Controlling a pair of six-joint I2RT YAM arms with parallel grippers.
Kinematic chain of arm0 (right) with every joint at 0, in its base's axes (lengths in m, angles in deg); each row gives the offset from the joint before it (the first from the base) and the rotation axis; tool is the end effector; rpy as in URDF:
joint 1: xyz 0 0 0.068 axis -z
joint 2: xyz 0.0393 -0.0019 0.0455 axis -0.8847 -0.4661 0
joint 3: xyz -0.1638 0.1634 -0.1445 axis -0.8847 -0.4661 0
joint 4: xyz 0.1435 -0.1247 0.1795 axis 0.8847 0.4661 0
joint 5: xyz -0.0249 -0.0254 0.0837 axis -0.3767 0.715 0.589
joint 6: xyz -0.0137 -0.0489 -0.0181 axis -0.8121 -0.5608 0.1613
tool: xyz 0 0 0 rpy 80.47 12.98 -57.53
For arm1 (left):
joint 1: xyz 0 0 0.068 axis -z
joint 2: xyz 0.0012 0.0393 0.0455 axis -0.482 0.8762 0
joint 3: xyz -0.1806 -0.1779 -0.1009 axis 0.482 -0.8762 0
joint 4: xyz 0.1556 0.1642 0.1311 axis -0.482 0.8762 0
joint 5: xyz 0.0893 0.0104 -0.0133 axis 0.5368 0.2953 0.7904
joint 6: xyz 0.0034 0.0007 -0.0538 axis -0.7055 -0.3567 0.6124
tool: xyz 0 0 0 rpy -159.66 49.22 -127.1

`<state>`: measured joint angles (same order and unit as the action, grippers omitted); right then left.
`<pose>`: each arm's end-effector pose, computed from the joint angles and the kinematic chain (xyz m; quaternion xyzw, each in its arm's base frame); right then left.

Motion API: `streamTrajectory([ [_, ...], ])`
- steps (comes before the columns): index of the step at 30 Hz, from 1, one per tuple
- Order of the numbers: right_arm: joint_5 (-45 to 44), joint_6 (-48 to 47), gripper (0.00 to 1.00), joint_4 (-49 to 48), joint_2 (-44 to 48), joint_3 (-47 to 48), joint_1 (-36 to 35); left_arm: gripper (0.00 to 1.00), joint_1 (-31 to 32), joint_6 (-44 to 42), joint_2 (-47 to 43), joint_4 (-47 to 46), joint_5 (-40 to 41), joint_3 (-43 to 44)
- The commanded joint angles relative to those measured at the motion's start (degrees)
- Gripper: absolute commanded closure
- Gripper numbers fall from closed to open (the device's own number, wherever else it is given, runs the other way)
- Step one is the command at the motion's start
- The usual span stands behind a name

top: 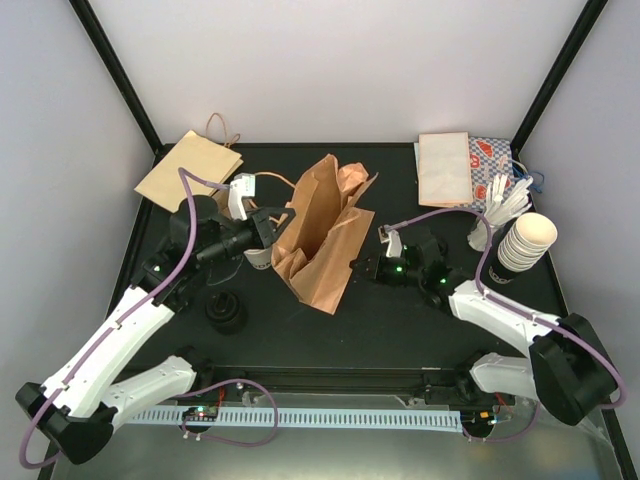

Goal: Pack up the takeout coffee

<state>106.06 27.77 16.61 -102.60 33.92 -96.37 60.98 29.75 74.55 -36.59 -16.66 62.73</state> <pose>0.1968 0.1535 0.2058 0.0105 0.8548 0.4752 0.2084 0.1637 -0.1162 0.3817 0.0102 0.7790 -0.4810 0.4022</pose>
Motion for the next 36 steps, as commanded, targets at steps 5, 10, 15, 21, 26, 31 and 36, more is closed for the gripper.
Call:
streamTrajectory([
  [5, -2.25, -2.99, 0.99, 5.13, 4.70, 0.79, -0.28, 0.98, -3.94, 0.39, -1.86, -1.28, -3.75, -0.20],
  [10, -3.11, -4.60, 0.99, 8.35, 8.30, -0.20, -0.13, 0.98, -7.54, -0.77, -2.62, 0.26, -5.94, -0.99],
  [15, -2.54, -5.79, 0.99, 11.04, 11.12, -1.22, 1.40, 0.98, -10.63, -2.20, -2.81, 2.06, -7.60, -1.16],
  [21, 0.71, -7.69, 0.99, 13.99, 14.41, -2.45, 5.66, 0.98, -13.84, -4.00, -2.80, 3.39, -9.07, -1.35],
  [26, 4.79, -10.95, 0.99, 16.71, 16.84, -2.63, 9.31, 0.98, -17.07, -6.49, -2.36, 5.34, -9.79, -1.11],
  [31, 11.67, -13.81, 0.99, 17.62, 18.40, -2.90, 12.45, 0.99, -20.42, -8.15, -1.47, 6.53, -11.78, -1.05],
  [36, 16.03, -15.10, 0.99, 17.32, 19.94, -3.64, 14.90, 0.99, -23.40, -9.57, -1.12, 7.42, -13.21, -1.00],
])
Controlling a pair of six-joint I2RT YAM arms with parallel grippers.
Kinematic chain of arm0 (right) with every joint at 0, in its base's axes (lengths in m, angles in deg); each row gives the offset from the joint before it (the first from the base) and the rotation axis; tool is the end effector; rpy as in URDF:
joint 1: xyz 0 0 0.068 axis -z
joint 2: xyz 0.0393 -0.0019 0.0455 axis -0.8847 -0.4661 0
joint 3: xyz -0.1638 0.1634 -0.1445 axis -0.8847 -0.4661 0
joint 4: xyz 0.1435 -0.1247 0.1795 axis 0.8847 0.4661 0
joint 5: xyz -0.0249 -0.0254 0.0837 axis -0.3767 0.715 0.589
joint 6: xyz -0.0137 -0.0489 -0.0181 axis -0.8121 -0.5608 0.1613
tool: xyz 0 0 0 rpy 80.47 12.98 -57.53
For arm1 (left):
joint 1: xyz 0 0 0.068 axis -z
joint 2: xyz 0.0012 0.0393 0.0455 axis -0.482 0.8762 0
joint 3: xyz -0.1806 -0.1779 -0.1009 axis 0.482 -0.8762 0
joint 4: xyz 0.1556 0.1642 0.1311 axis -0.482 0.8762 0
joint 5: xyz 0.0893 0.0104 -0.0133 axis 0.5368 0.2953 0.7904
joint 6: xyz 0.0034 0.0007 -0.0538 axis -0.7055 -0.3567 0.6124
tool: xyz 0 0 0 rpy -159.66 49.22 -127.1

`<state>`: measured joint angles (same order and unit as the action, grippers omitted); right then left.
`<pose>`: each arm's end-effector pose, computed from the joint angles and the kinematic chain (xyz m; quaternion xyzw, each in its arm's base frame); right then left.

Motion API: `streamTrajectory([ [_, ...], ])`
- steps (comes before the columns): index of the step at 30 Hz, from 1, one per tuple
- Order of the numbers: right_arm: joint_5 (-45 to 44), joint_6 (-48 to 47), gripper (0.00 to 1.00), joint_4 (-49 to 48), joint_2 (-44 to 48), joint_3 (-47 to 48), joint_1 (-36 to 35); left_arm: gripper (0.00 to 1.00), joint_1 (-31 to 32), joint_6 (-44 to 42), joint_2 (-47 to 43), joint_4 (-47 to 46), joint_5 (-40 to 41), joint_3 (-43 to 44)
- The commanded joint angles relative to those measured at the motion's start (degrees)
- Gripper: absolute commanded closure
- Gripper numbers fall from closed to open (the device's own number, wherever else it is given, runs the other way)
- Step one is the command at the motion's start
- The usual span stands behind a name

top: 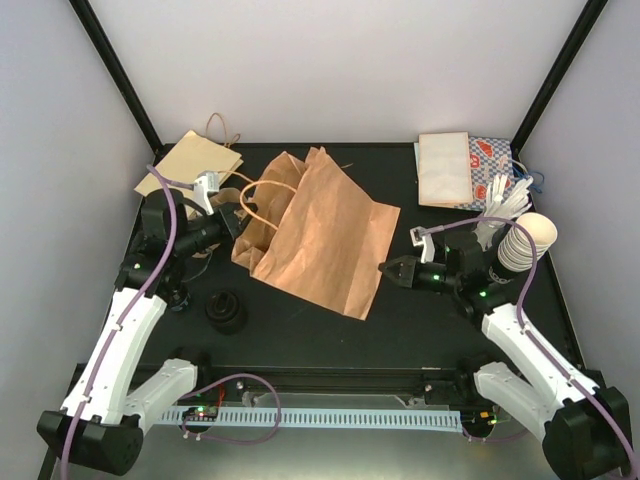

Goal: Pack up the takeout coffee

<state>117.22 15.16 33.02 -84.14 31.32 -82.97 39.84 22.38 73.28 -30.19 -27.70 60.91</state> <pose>0.1700 0.0883 0.2320 -0.0307 0.8398 0.4787 0.2541 0.1835 -0.0536 0.3642 -0.0427 0.8044 -0.4181 0.4199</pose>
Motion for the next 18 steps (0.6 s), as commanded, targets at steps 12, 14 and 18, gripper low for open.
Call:
streamTrajectory([
  [12, 11.98, 1.13, 0.99, -7.28, 1.32, -6.42, 7.51, 0.98, -6.35, -2.51, -0.20, 1.97, -3.58, -0.10],
  [14, 12.66, 1.33, 0.99, -7.99, 1.07, -7.05, 8.30, 0.98, -6.46, -2.51, -0.21, 1.92, -3.64, -0.39],
  [18, 13.07, 1.08, 0.99, -8.45, 0.23, -8.03, 9.64, 0.99, -6.85, -2.65, -0.01, 2.00, -3.59, -0.60],
])
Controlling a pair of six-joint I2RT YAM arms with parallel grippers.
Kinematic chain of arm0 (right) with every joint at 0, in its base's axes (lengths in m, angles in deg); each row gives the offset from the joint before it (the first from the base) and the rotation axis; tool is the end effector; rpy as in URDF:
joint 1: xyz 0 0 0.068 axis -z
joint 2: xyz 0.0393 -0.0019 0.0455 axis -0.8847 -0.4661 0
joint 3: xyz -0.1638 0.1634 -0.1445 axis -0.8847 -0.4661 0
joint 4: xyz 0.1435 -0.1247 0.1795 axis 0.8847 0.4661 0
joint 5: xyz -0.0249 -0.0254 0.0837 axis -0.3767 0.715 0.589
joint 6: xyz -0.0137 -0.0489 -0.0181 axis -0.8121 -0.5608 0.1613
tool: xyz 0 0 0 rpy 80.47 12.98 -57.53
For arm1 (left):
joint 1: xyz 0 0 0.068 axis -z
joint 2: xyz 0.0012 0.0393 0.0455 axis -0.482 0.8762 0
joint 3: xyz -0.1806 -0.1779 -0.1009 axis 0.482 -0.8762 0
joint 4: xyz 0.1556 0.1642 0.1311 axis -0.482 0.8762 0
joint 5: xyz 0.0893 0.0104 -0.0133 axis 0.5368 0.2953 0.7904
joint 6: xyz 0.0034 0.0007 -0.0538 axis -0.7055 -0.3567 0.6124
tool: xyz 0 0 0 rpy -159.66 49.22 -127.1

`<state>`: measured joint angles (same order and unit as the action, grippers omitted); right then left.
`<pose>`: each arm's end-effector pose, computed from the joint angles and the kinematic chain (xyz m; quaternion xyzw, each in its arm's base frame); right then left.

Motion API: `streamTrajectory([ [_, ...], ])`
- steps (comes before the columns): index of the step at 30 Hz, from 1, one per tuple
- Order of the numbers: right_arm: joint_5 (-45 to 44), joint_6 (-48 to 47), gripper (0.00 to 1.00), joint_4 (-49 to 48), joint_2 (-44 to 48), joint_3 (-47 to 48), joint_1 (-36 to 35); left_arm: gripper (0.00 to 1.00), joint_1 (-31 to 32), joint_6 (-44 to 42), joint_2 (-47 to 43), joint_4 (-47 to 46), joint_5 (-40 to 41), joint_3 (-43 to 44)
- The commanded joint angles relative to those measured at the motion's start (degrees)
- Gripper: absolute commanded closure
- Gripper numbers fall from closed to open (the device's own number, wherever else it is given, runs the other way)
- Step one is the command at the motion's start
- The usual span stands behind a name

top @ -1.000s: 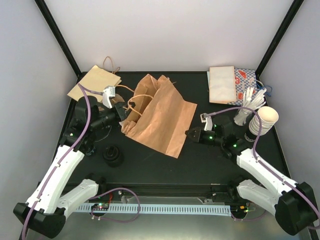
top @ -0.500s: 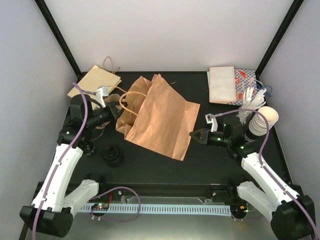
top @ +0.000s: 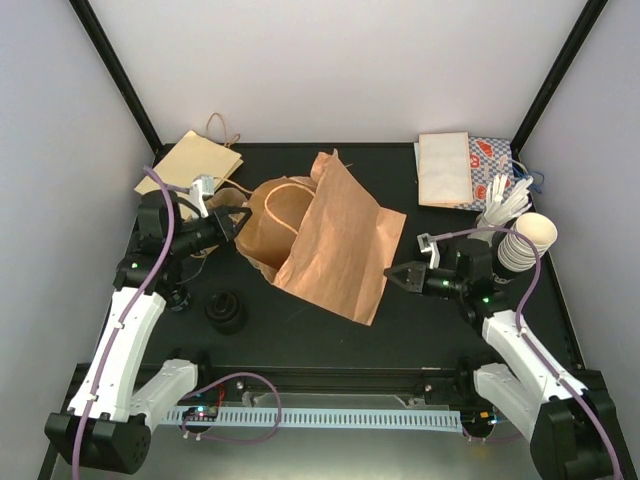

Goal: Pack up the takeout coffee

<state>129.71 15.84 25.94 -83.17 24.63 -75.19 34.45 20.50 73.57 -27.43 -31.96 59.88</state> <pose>0.1680 0.0673 0.2092 -0.0301 0.8114 0.5340 0.2358 0.1863 -0.0382 0.3532 -0.0585 0.8163 -0.4113 0.4013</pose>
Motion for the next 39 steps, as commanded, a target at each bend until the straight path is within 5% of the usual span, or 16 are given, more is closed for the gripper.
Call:
streamTrajectory([
  [1, 0.73, 0.32, 0.99, -1.54, -0.96, -1.68, 2.32, 0.98, -1.63, -0.80, -0.29, -0.70, 0.76, 0.46],
  [17, 1.54, -2.27, 0.99, -2.38, -5.44, -0.32, 3.66, 0.90, -2.04, -2.46, 2.97, -0.86, -4.23, -1.20],
  [25, 1.97, -3.47, 0.99, -4.57, -10.81, -0.15, 3.66, 0.58, -2.04, -6.33, 2.78, 3.10, -0.93, 1.98],
  [33, 1.07, -3.71, 0.99, -5.59, -11.77, -0.35, 3.70, 0.20, -2.11, -8.12, -2.20, 6.99, 12.23, 3.77],
  [39, 0.76, -4.50, 0.99, -4.91, -12.07, -0.55, 3.62, 0.16, -2.16, -9.79, -2.95, 9.06, 13.41, 5.89],
])
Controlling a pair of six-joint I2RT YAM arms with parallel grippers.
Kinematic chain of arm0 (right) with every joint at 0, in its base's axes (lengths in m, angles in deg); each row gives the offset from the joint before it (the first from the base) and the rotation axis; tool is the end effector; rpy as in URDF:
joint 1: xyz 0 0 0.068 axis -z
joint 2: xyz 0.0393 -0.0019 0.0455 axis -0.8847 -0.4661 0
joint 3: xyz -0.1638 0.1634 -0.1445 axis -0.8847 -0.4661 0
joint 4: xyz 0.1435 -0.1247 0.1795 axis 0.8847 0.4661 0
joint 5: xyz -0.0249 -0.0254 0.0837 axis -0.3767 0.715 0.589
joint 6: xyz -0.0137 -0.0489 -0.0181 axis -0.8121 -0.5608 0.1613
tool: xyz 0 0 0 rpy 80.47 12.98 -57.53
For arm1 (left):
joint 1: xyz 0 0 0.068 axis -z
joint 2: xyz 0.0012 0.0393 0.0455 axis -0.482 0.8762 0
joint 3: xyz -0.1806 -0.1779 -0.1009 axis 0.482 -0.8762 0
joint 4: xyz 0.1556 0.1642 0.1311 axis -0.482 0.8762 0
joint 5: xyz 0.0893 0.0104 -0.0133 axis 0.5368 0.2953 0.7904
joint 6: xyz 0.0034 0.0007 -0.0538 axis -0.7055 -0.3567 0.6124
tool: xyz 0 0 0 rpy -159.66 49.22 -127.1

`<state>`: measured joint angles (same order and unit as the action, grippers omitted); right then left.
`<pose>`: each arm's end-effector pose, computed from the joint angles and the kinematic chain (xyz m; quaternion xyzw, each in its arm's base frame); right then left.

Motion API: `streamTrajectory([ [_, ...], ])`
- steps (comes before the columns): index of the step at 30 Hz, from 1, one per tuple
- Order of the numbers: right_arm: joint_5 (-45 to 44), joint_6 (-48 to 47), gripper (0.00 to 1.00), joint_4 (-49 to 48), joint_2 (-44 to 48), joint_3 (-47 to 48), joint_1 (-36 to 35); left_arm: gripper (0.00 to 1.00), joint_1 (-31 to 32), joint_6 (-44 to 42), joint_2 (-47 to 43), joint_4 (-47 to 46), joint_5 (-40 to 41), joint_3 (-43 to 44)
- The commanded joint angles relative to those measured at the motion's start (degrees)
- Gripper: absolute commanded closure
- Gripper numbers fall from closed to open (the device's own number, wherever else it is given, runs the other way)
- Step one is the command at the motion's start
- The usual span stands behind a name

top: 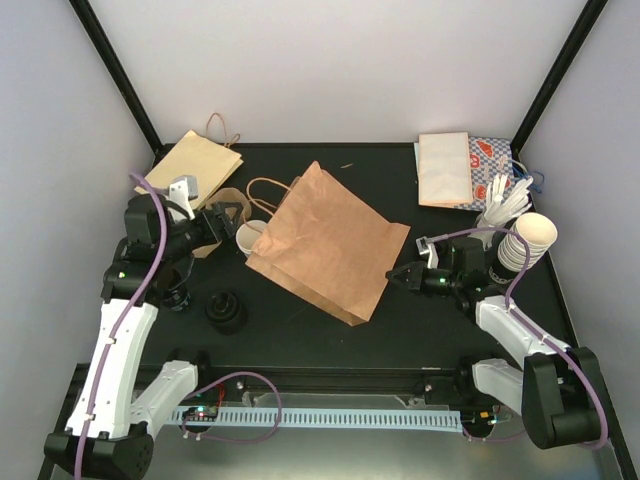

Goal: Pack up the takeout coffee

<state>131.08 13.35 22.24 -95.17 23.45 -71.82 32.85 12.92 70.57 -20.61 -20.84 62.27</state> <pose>0.1878 0.0606 0.1730 0.0095 0.8339 0.5183 0.1895 0.1709 -0.0257 0.3627 -0.0735 0.8327 -0.3040 0.4569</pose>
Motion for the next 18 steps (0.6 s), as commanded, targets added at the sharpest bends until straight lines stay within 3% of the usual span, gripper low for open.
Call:
streamTrajectory([
  [1, -0.69, -2.22, 0.99, -1.09, -0.08, 0.71, 0.33, 0.18, -0.57, -2.48, 0.49, 2.31, 0.57, 3.87],
  [7, -0.66, -2.64, 0.99, -0.87, -0.05, 0.72, 0.25, 0.28, -0.35, -4.67, 6.15, 3.63, -9.34, 5.91],
  [18, -0.24, -3.00, 0.99, -0.91, -0.58, 0.86, 0.31, 0.26, -0.26, -5.53, 16.50, 0.37, -8.36, 6.56],
])
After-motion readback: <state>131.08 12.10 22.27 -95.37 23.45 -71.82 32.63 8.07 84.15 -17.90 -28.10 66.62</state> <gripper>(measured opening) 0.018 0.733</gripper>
